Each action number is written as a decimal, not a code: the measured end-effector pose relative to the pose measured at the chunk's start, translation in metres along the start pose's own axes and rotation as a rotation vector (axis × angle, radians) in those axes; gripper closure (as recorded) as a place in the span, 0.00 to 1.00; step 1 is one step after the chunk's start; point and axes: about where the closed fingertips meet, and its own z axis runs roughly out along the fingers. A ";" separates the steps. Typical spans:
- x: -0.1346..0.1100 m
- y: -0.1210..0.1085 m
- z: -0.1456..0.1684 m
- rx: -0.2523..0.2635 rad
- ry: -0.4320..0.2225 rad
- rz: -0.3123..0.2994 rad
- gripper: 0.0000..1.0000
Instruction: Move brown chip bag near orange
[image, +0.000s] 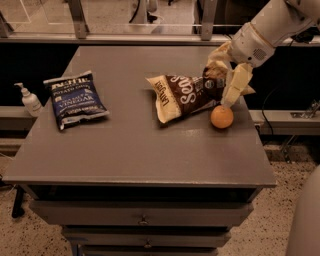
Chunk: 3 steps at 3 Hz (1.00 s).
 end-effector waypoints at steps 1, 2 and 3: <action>0.032 -0.004 -0.025 0.051 -0.059 0.087 0.00; 0.074 0.002 -0.058 0.110 -0.127 0.186 0.00; 0.099 0.025 -0.098 0.189 -0.217 0.249 0.00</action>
Offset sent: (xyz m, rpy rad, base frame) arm -0.0211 -0.1777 0.0224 0.2370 0.0386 -0.3252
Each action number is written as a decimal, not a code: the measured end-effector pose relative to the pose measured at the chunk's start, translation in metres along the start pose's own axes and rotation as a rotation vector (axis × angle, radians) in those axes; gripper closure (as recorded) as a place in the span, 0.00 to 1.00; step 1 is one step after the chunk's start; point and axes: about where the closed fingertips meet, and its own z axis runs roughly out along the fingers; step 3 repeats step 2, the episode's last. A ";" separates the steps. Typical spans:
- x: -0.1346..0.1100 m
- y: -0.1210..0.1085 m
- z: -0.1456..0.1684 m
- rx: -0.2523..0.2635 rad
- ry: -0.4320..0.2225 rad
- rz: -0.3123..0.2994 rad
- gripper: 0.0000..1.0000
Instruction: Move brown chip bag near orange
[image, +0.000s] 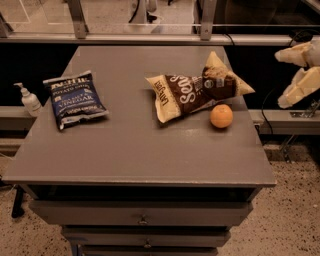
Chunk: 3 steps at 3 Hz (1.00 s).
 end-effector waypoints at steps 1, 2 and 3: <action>0.010 0.027 -0.038 0.055 -0.124 0.027 0.00; 0.021 0.033 -0.046 0.067 -0.137 0.050 0.00; 0.021 0.033 -0.046 0.067 -0.137 0.050 0.00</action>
Offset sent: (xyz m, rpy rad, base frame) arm -0.0333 -0.0218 0.0153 0.1028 -0.0519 -0.0431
